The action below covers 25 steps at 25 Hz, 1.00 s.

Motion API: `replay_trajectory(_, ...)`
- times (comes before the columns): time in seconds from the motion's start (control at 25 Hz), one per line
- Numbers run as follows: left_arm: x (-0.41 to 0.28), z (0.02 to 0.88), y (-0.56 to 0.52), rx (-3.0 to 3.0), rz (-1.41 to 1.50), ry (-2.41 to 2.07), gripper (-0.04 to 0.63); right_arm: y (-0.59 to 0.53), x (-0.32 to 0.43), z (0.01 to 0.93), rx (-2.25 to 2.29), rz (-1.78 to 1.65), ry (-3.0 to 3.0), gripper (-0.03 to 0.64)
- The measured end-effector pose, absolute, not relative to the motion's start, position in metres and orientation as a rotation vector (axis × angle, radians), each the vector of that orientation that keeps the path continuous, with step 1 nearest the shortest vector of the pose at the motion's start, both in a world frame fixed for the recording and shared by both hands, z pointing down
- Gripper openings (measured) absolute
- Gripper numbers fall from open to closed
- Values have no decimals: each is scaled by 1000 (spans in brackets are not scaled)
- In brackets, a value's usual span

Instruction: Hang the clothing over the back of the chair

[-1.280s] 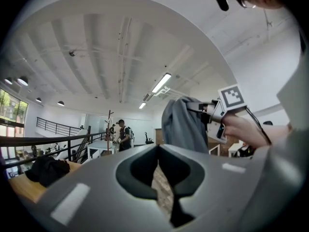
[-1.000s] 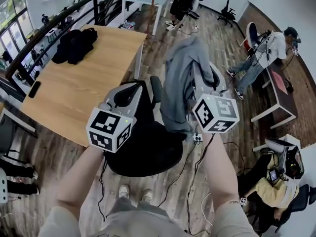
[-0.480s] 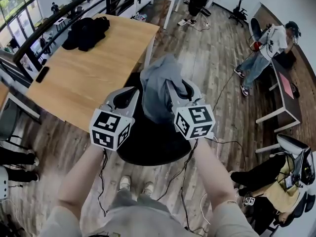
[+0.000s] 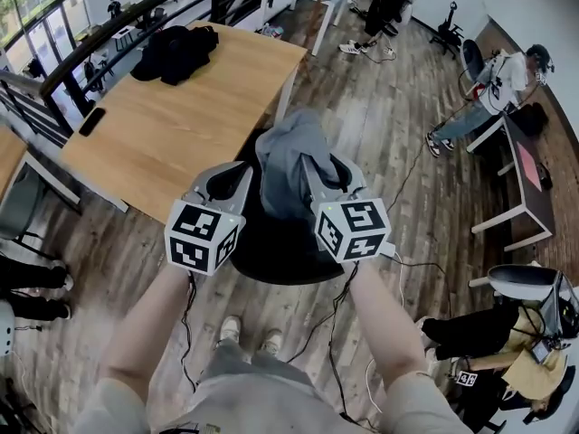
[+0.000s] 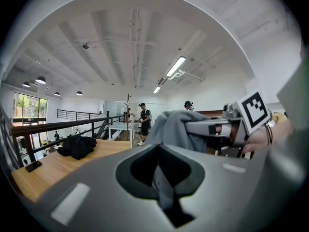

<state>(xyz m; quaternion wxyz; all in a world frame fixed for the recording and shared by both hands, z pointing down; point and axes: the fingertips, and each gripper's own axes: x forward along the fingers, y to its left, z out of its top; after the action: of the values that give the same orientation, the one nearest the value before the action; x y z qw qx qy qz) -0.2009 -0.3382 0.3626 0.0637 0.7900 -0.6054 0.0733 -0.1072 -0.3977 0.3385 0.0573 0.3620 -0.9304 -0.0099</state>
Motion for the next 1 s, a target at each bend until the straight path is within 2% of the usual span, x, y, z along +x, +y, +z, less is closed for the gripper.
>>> replay_trajectory(1.0,-153,276,-242,2491,96,-1811,3,-231,-37,239,897,33,-3035,95)
